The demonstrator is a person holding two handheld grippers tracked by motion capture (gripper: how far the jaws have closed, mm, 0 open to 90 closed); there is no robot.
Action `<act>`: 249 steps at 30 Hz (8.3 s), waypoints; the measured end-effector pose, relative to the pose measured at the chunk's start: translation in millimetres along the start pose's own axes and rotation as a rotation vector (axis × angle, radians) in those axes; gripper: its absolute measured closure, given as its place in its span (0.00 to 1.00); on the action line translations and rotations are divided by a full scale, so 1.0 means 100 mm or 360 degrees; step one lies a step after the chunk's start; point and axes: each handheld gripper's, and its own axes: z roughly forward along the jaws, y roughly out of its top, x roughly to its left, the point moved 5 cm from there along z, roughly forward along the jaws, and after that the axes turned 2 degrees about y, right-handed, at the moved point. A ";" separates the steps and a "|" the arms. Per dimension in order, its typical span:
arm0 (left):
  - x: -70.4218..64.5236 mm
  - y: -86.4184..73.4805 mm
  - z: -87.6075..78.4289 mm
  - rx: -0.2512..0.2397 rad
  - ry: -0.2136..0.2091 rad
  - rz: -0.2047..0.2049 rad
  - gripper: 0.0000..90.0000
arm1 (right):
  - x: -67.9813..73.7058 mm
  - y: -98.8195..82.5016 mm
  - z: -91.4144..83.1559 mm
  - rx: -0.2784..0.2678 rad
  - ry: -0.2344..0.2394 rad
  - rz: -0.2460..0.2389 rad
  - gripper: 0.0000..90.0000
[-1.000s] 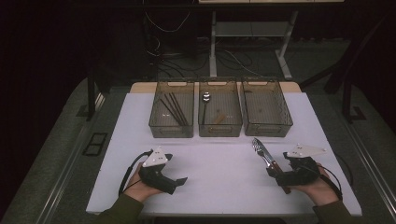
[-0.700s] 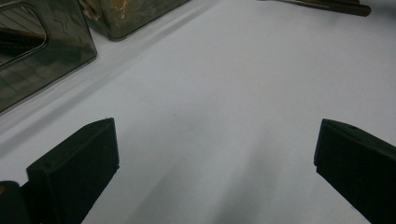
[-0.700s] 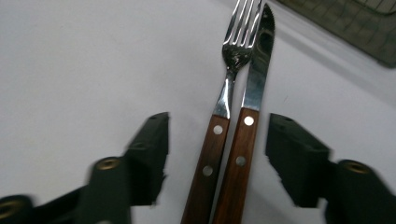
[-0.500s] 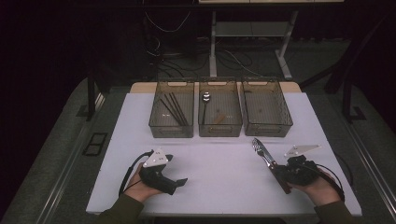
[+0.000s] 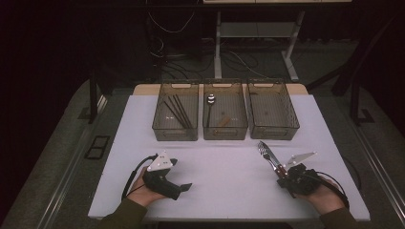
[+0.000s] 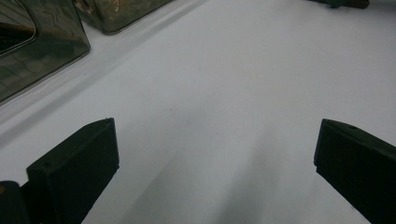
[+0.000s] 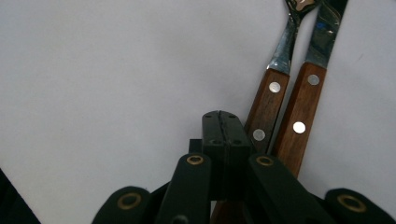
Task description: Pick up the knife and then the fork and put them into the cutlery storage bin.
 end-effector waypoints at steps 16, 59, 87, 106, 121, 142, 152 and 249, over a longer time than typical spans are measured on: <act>0.00 0.00 0.00 0.0005 -0.0006 0.0001 0.00 | -0.23 -0.05 -0.07 0.0030 -0.0065 -0.0023 1.00; -0.03 0.00 0.00 -0.0004 -0.0027 0.0004 0.00 | -0.43 0.43 0.03 0.0526 -0.0069 -0.0263 0.80; -0.03 0.00 0.01 0.0004 -0.0036 0.0013 0.00 | -0.48 0.45 0.13 0.0642 -0.0056 -0.0226 0.86; -0.02 0.00 0.00 -0.0025 -0.0038 -0.0005 0.00 | -0.52 0.58 -0.12 0.0125 0.0067 -0.0092 0.86; -0.01 0.01 0.00 -0.0046 -0.0042 -0.0008 0.00 | -0.60 0.64 -0.16 -0.0363 0.0101 0.0042 0.86; -0.02 0.00 0.01 -0.0025 -0.0073 -0.0004 0.00 | -0.72 0.71 -0.23 -0.0730 0.0072 0.0082 0.86; 0.01 -0.02 0.00 -0.0028 -0.0067 -0.0015 0.00 | -0.84 0.84 -0.32 -0.0843 0.0021 0.0124 0.86; 0.01 0.00 -0.02 -0.0061 -0.0094 -0.0012 0.00 | -1.22 1.25 -0.58 -0.0719 -0.0092 0.0247 0.49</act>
